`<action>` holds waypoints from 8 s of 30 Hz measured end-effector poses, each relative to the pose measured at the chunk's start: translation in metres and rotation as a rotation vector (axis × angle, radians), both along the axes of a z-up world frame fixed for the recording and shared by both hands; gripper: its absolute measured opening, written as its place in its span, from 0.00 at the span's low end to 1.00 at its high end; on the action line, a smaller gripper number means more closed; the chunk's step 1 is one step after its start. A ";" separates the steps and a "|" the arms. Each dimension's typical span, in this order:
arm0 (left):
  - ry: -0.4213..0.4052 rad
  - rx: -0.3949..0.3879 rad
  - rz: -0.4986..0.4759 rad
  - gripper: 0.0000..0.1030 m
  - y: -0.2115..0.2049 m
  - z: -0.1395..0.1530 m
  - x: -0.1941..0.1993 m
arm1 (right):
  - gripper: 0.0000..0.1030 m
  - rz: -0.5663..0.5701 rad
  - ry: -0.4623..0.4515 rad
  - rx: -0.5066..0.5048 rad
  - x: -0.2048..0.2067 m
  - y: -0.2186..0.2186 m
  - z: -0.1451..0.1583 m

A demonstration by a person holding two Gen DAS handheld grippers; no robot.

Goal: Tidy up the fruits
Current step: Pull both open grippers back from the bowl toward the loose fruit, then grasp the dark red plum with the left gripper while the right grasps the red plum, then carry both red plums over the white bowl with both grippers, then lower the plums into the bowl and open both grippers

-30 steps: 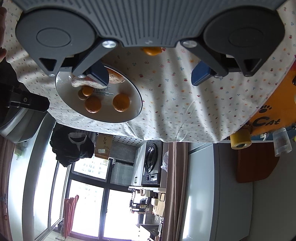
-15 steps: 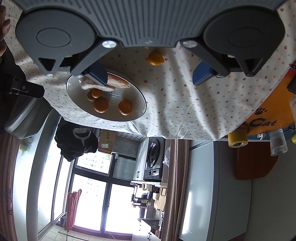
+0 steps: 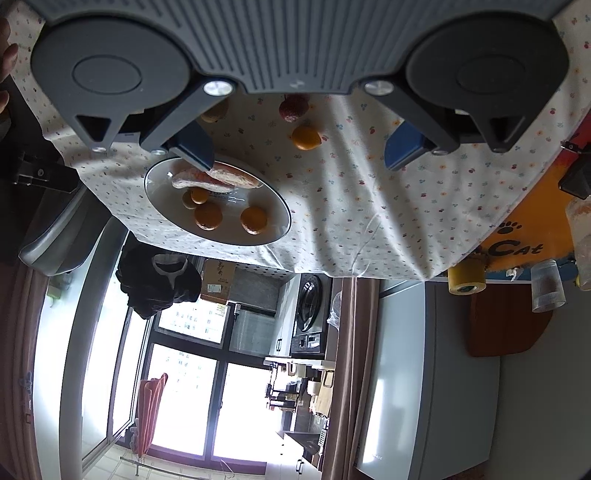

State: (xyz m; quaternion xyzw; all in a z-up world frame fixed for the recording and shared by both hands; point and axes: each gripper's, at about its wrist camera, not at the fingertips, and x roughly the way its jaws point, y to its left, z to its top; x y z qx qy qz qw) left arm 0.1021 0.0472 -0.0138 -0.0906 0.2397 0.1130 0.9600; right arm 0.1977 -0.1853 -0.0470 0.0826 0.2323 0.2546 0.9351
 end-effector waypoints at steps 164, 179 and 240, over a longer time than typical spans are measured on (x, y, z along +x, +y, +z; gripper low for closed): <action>-0.022 -0.045 -0.065 0.22 0.001 0.018 0.071 | 0.22 0.159 -0.010 -0.126 0.044 0.057 0.011; 0.054 -0.061 -0.082 0.22 0.006 -0.005 0.119 | 0.22 0.169 0.042 -0.123 0.084 0.068 -0.006; 0.075 -0.027 0.068 0.76 0.042 -0.008 0.094 | 0.51 0.204 0.071 -0.125 0.087 0.099 -0.016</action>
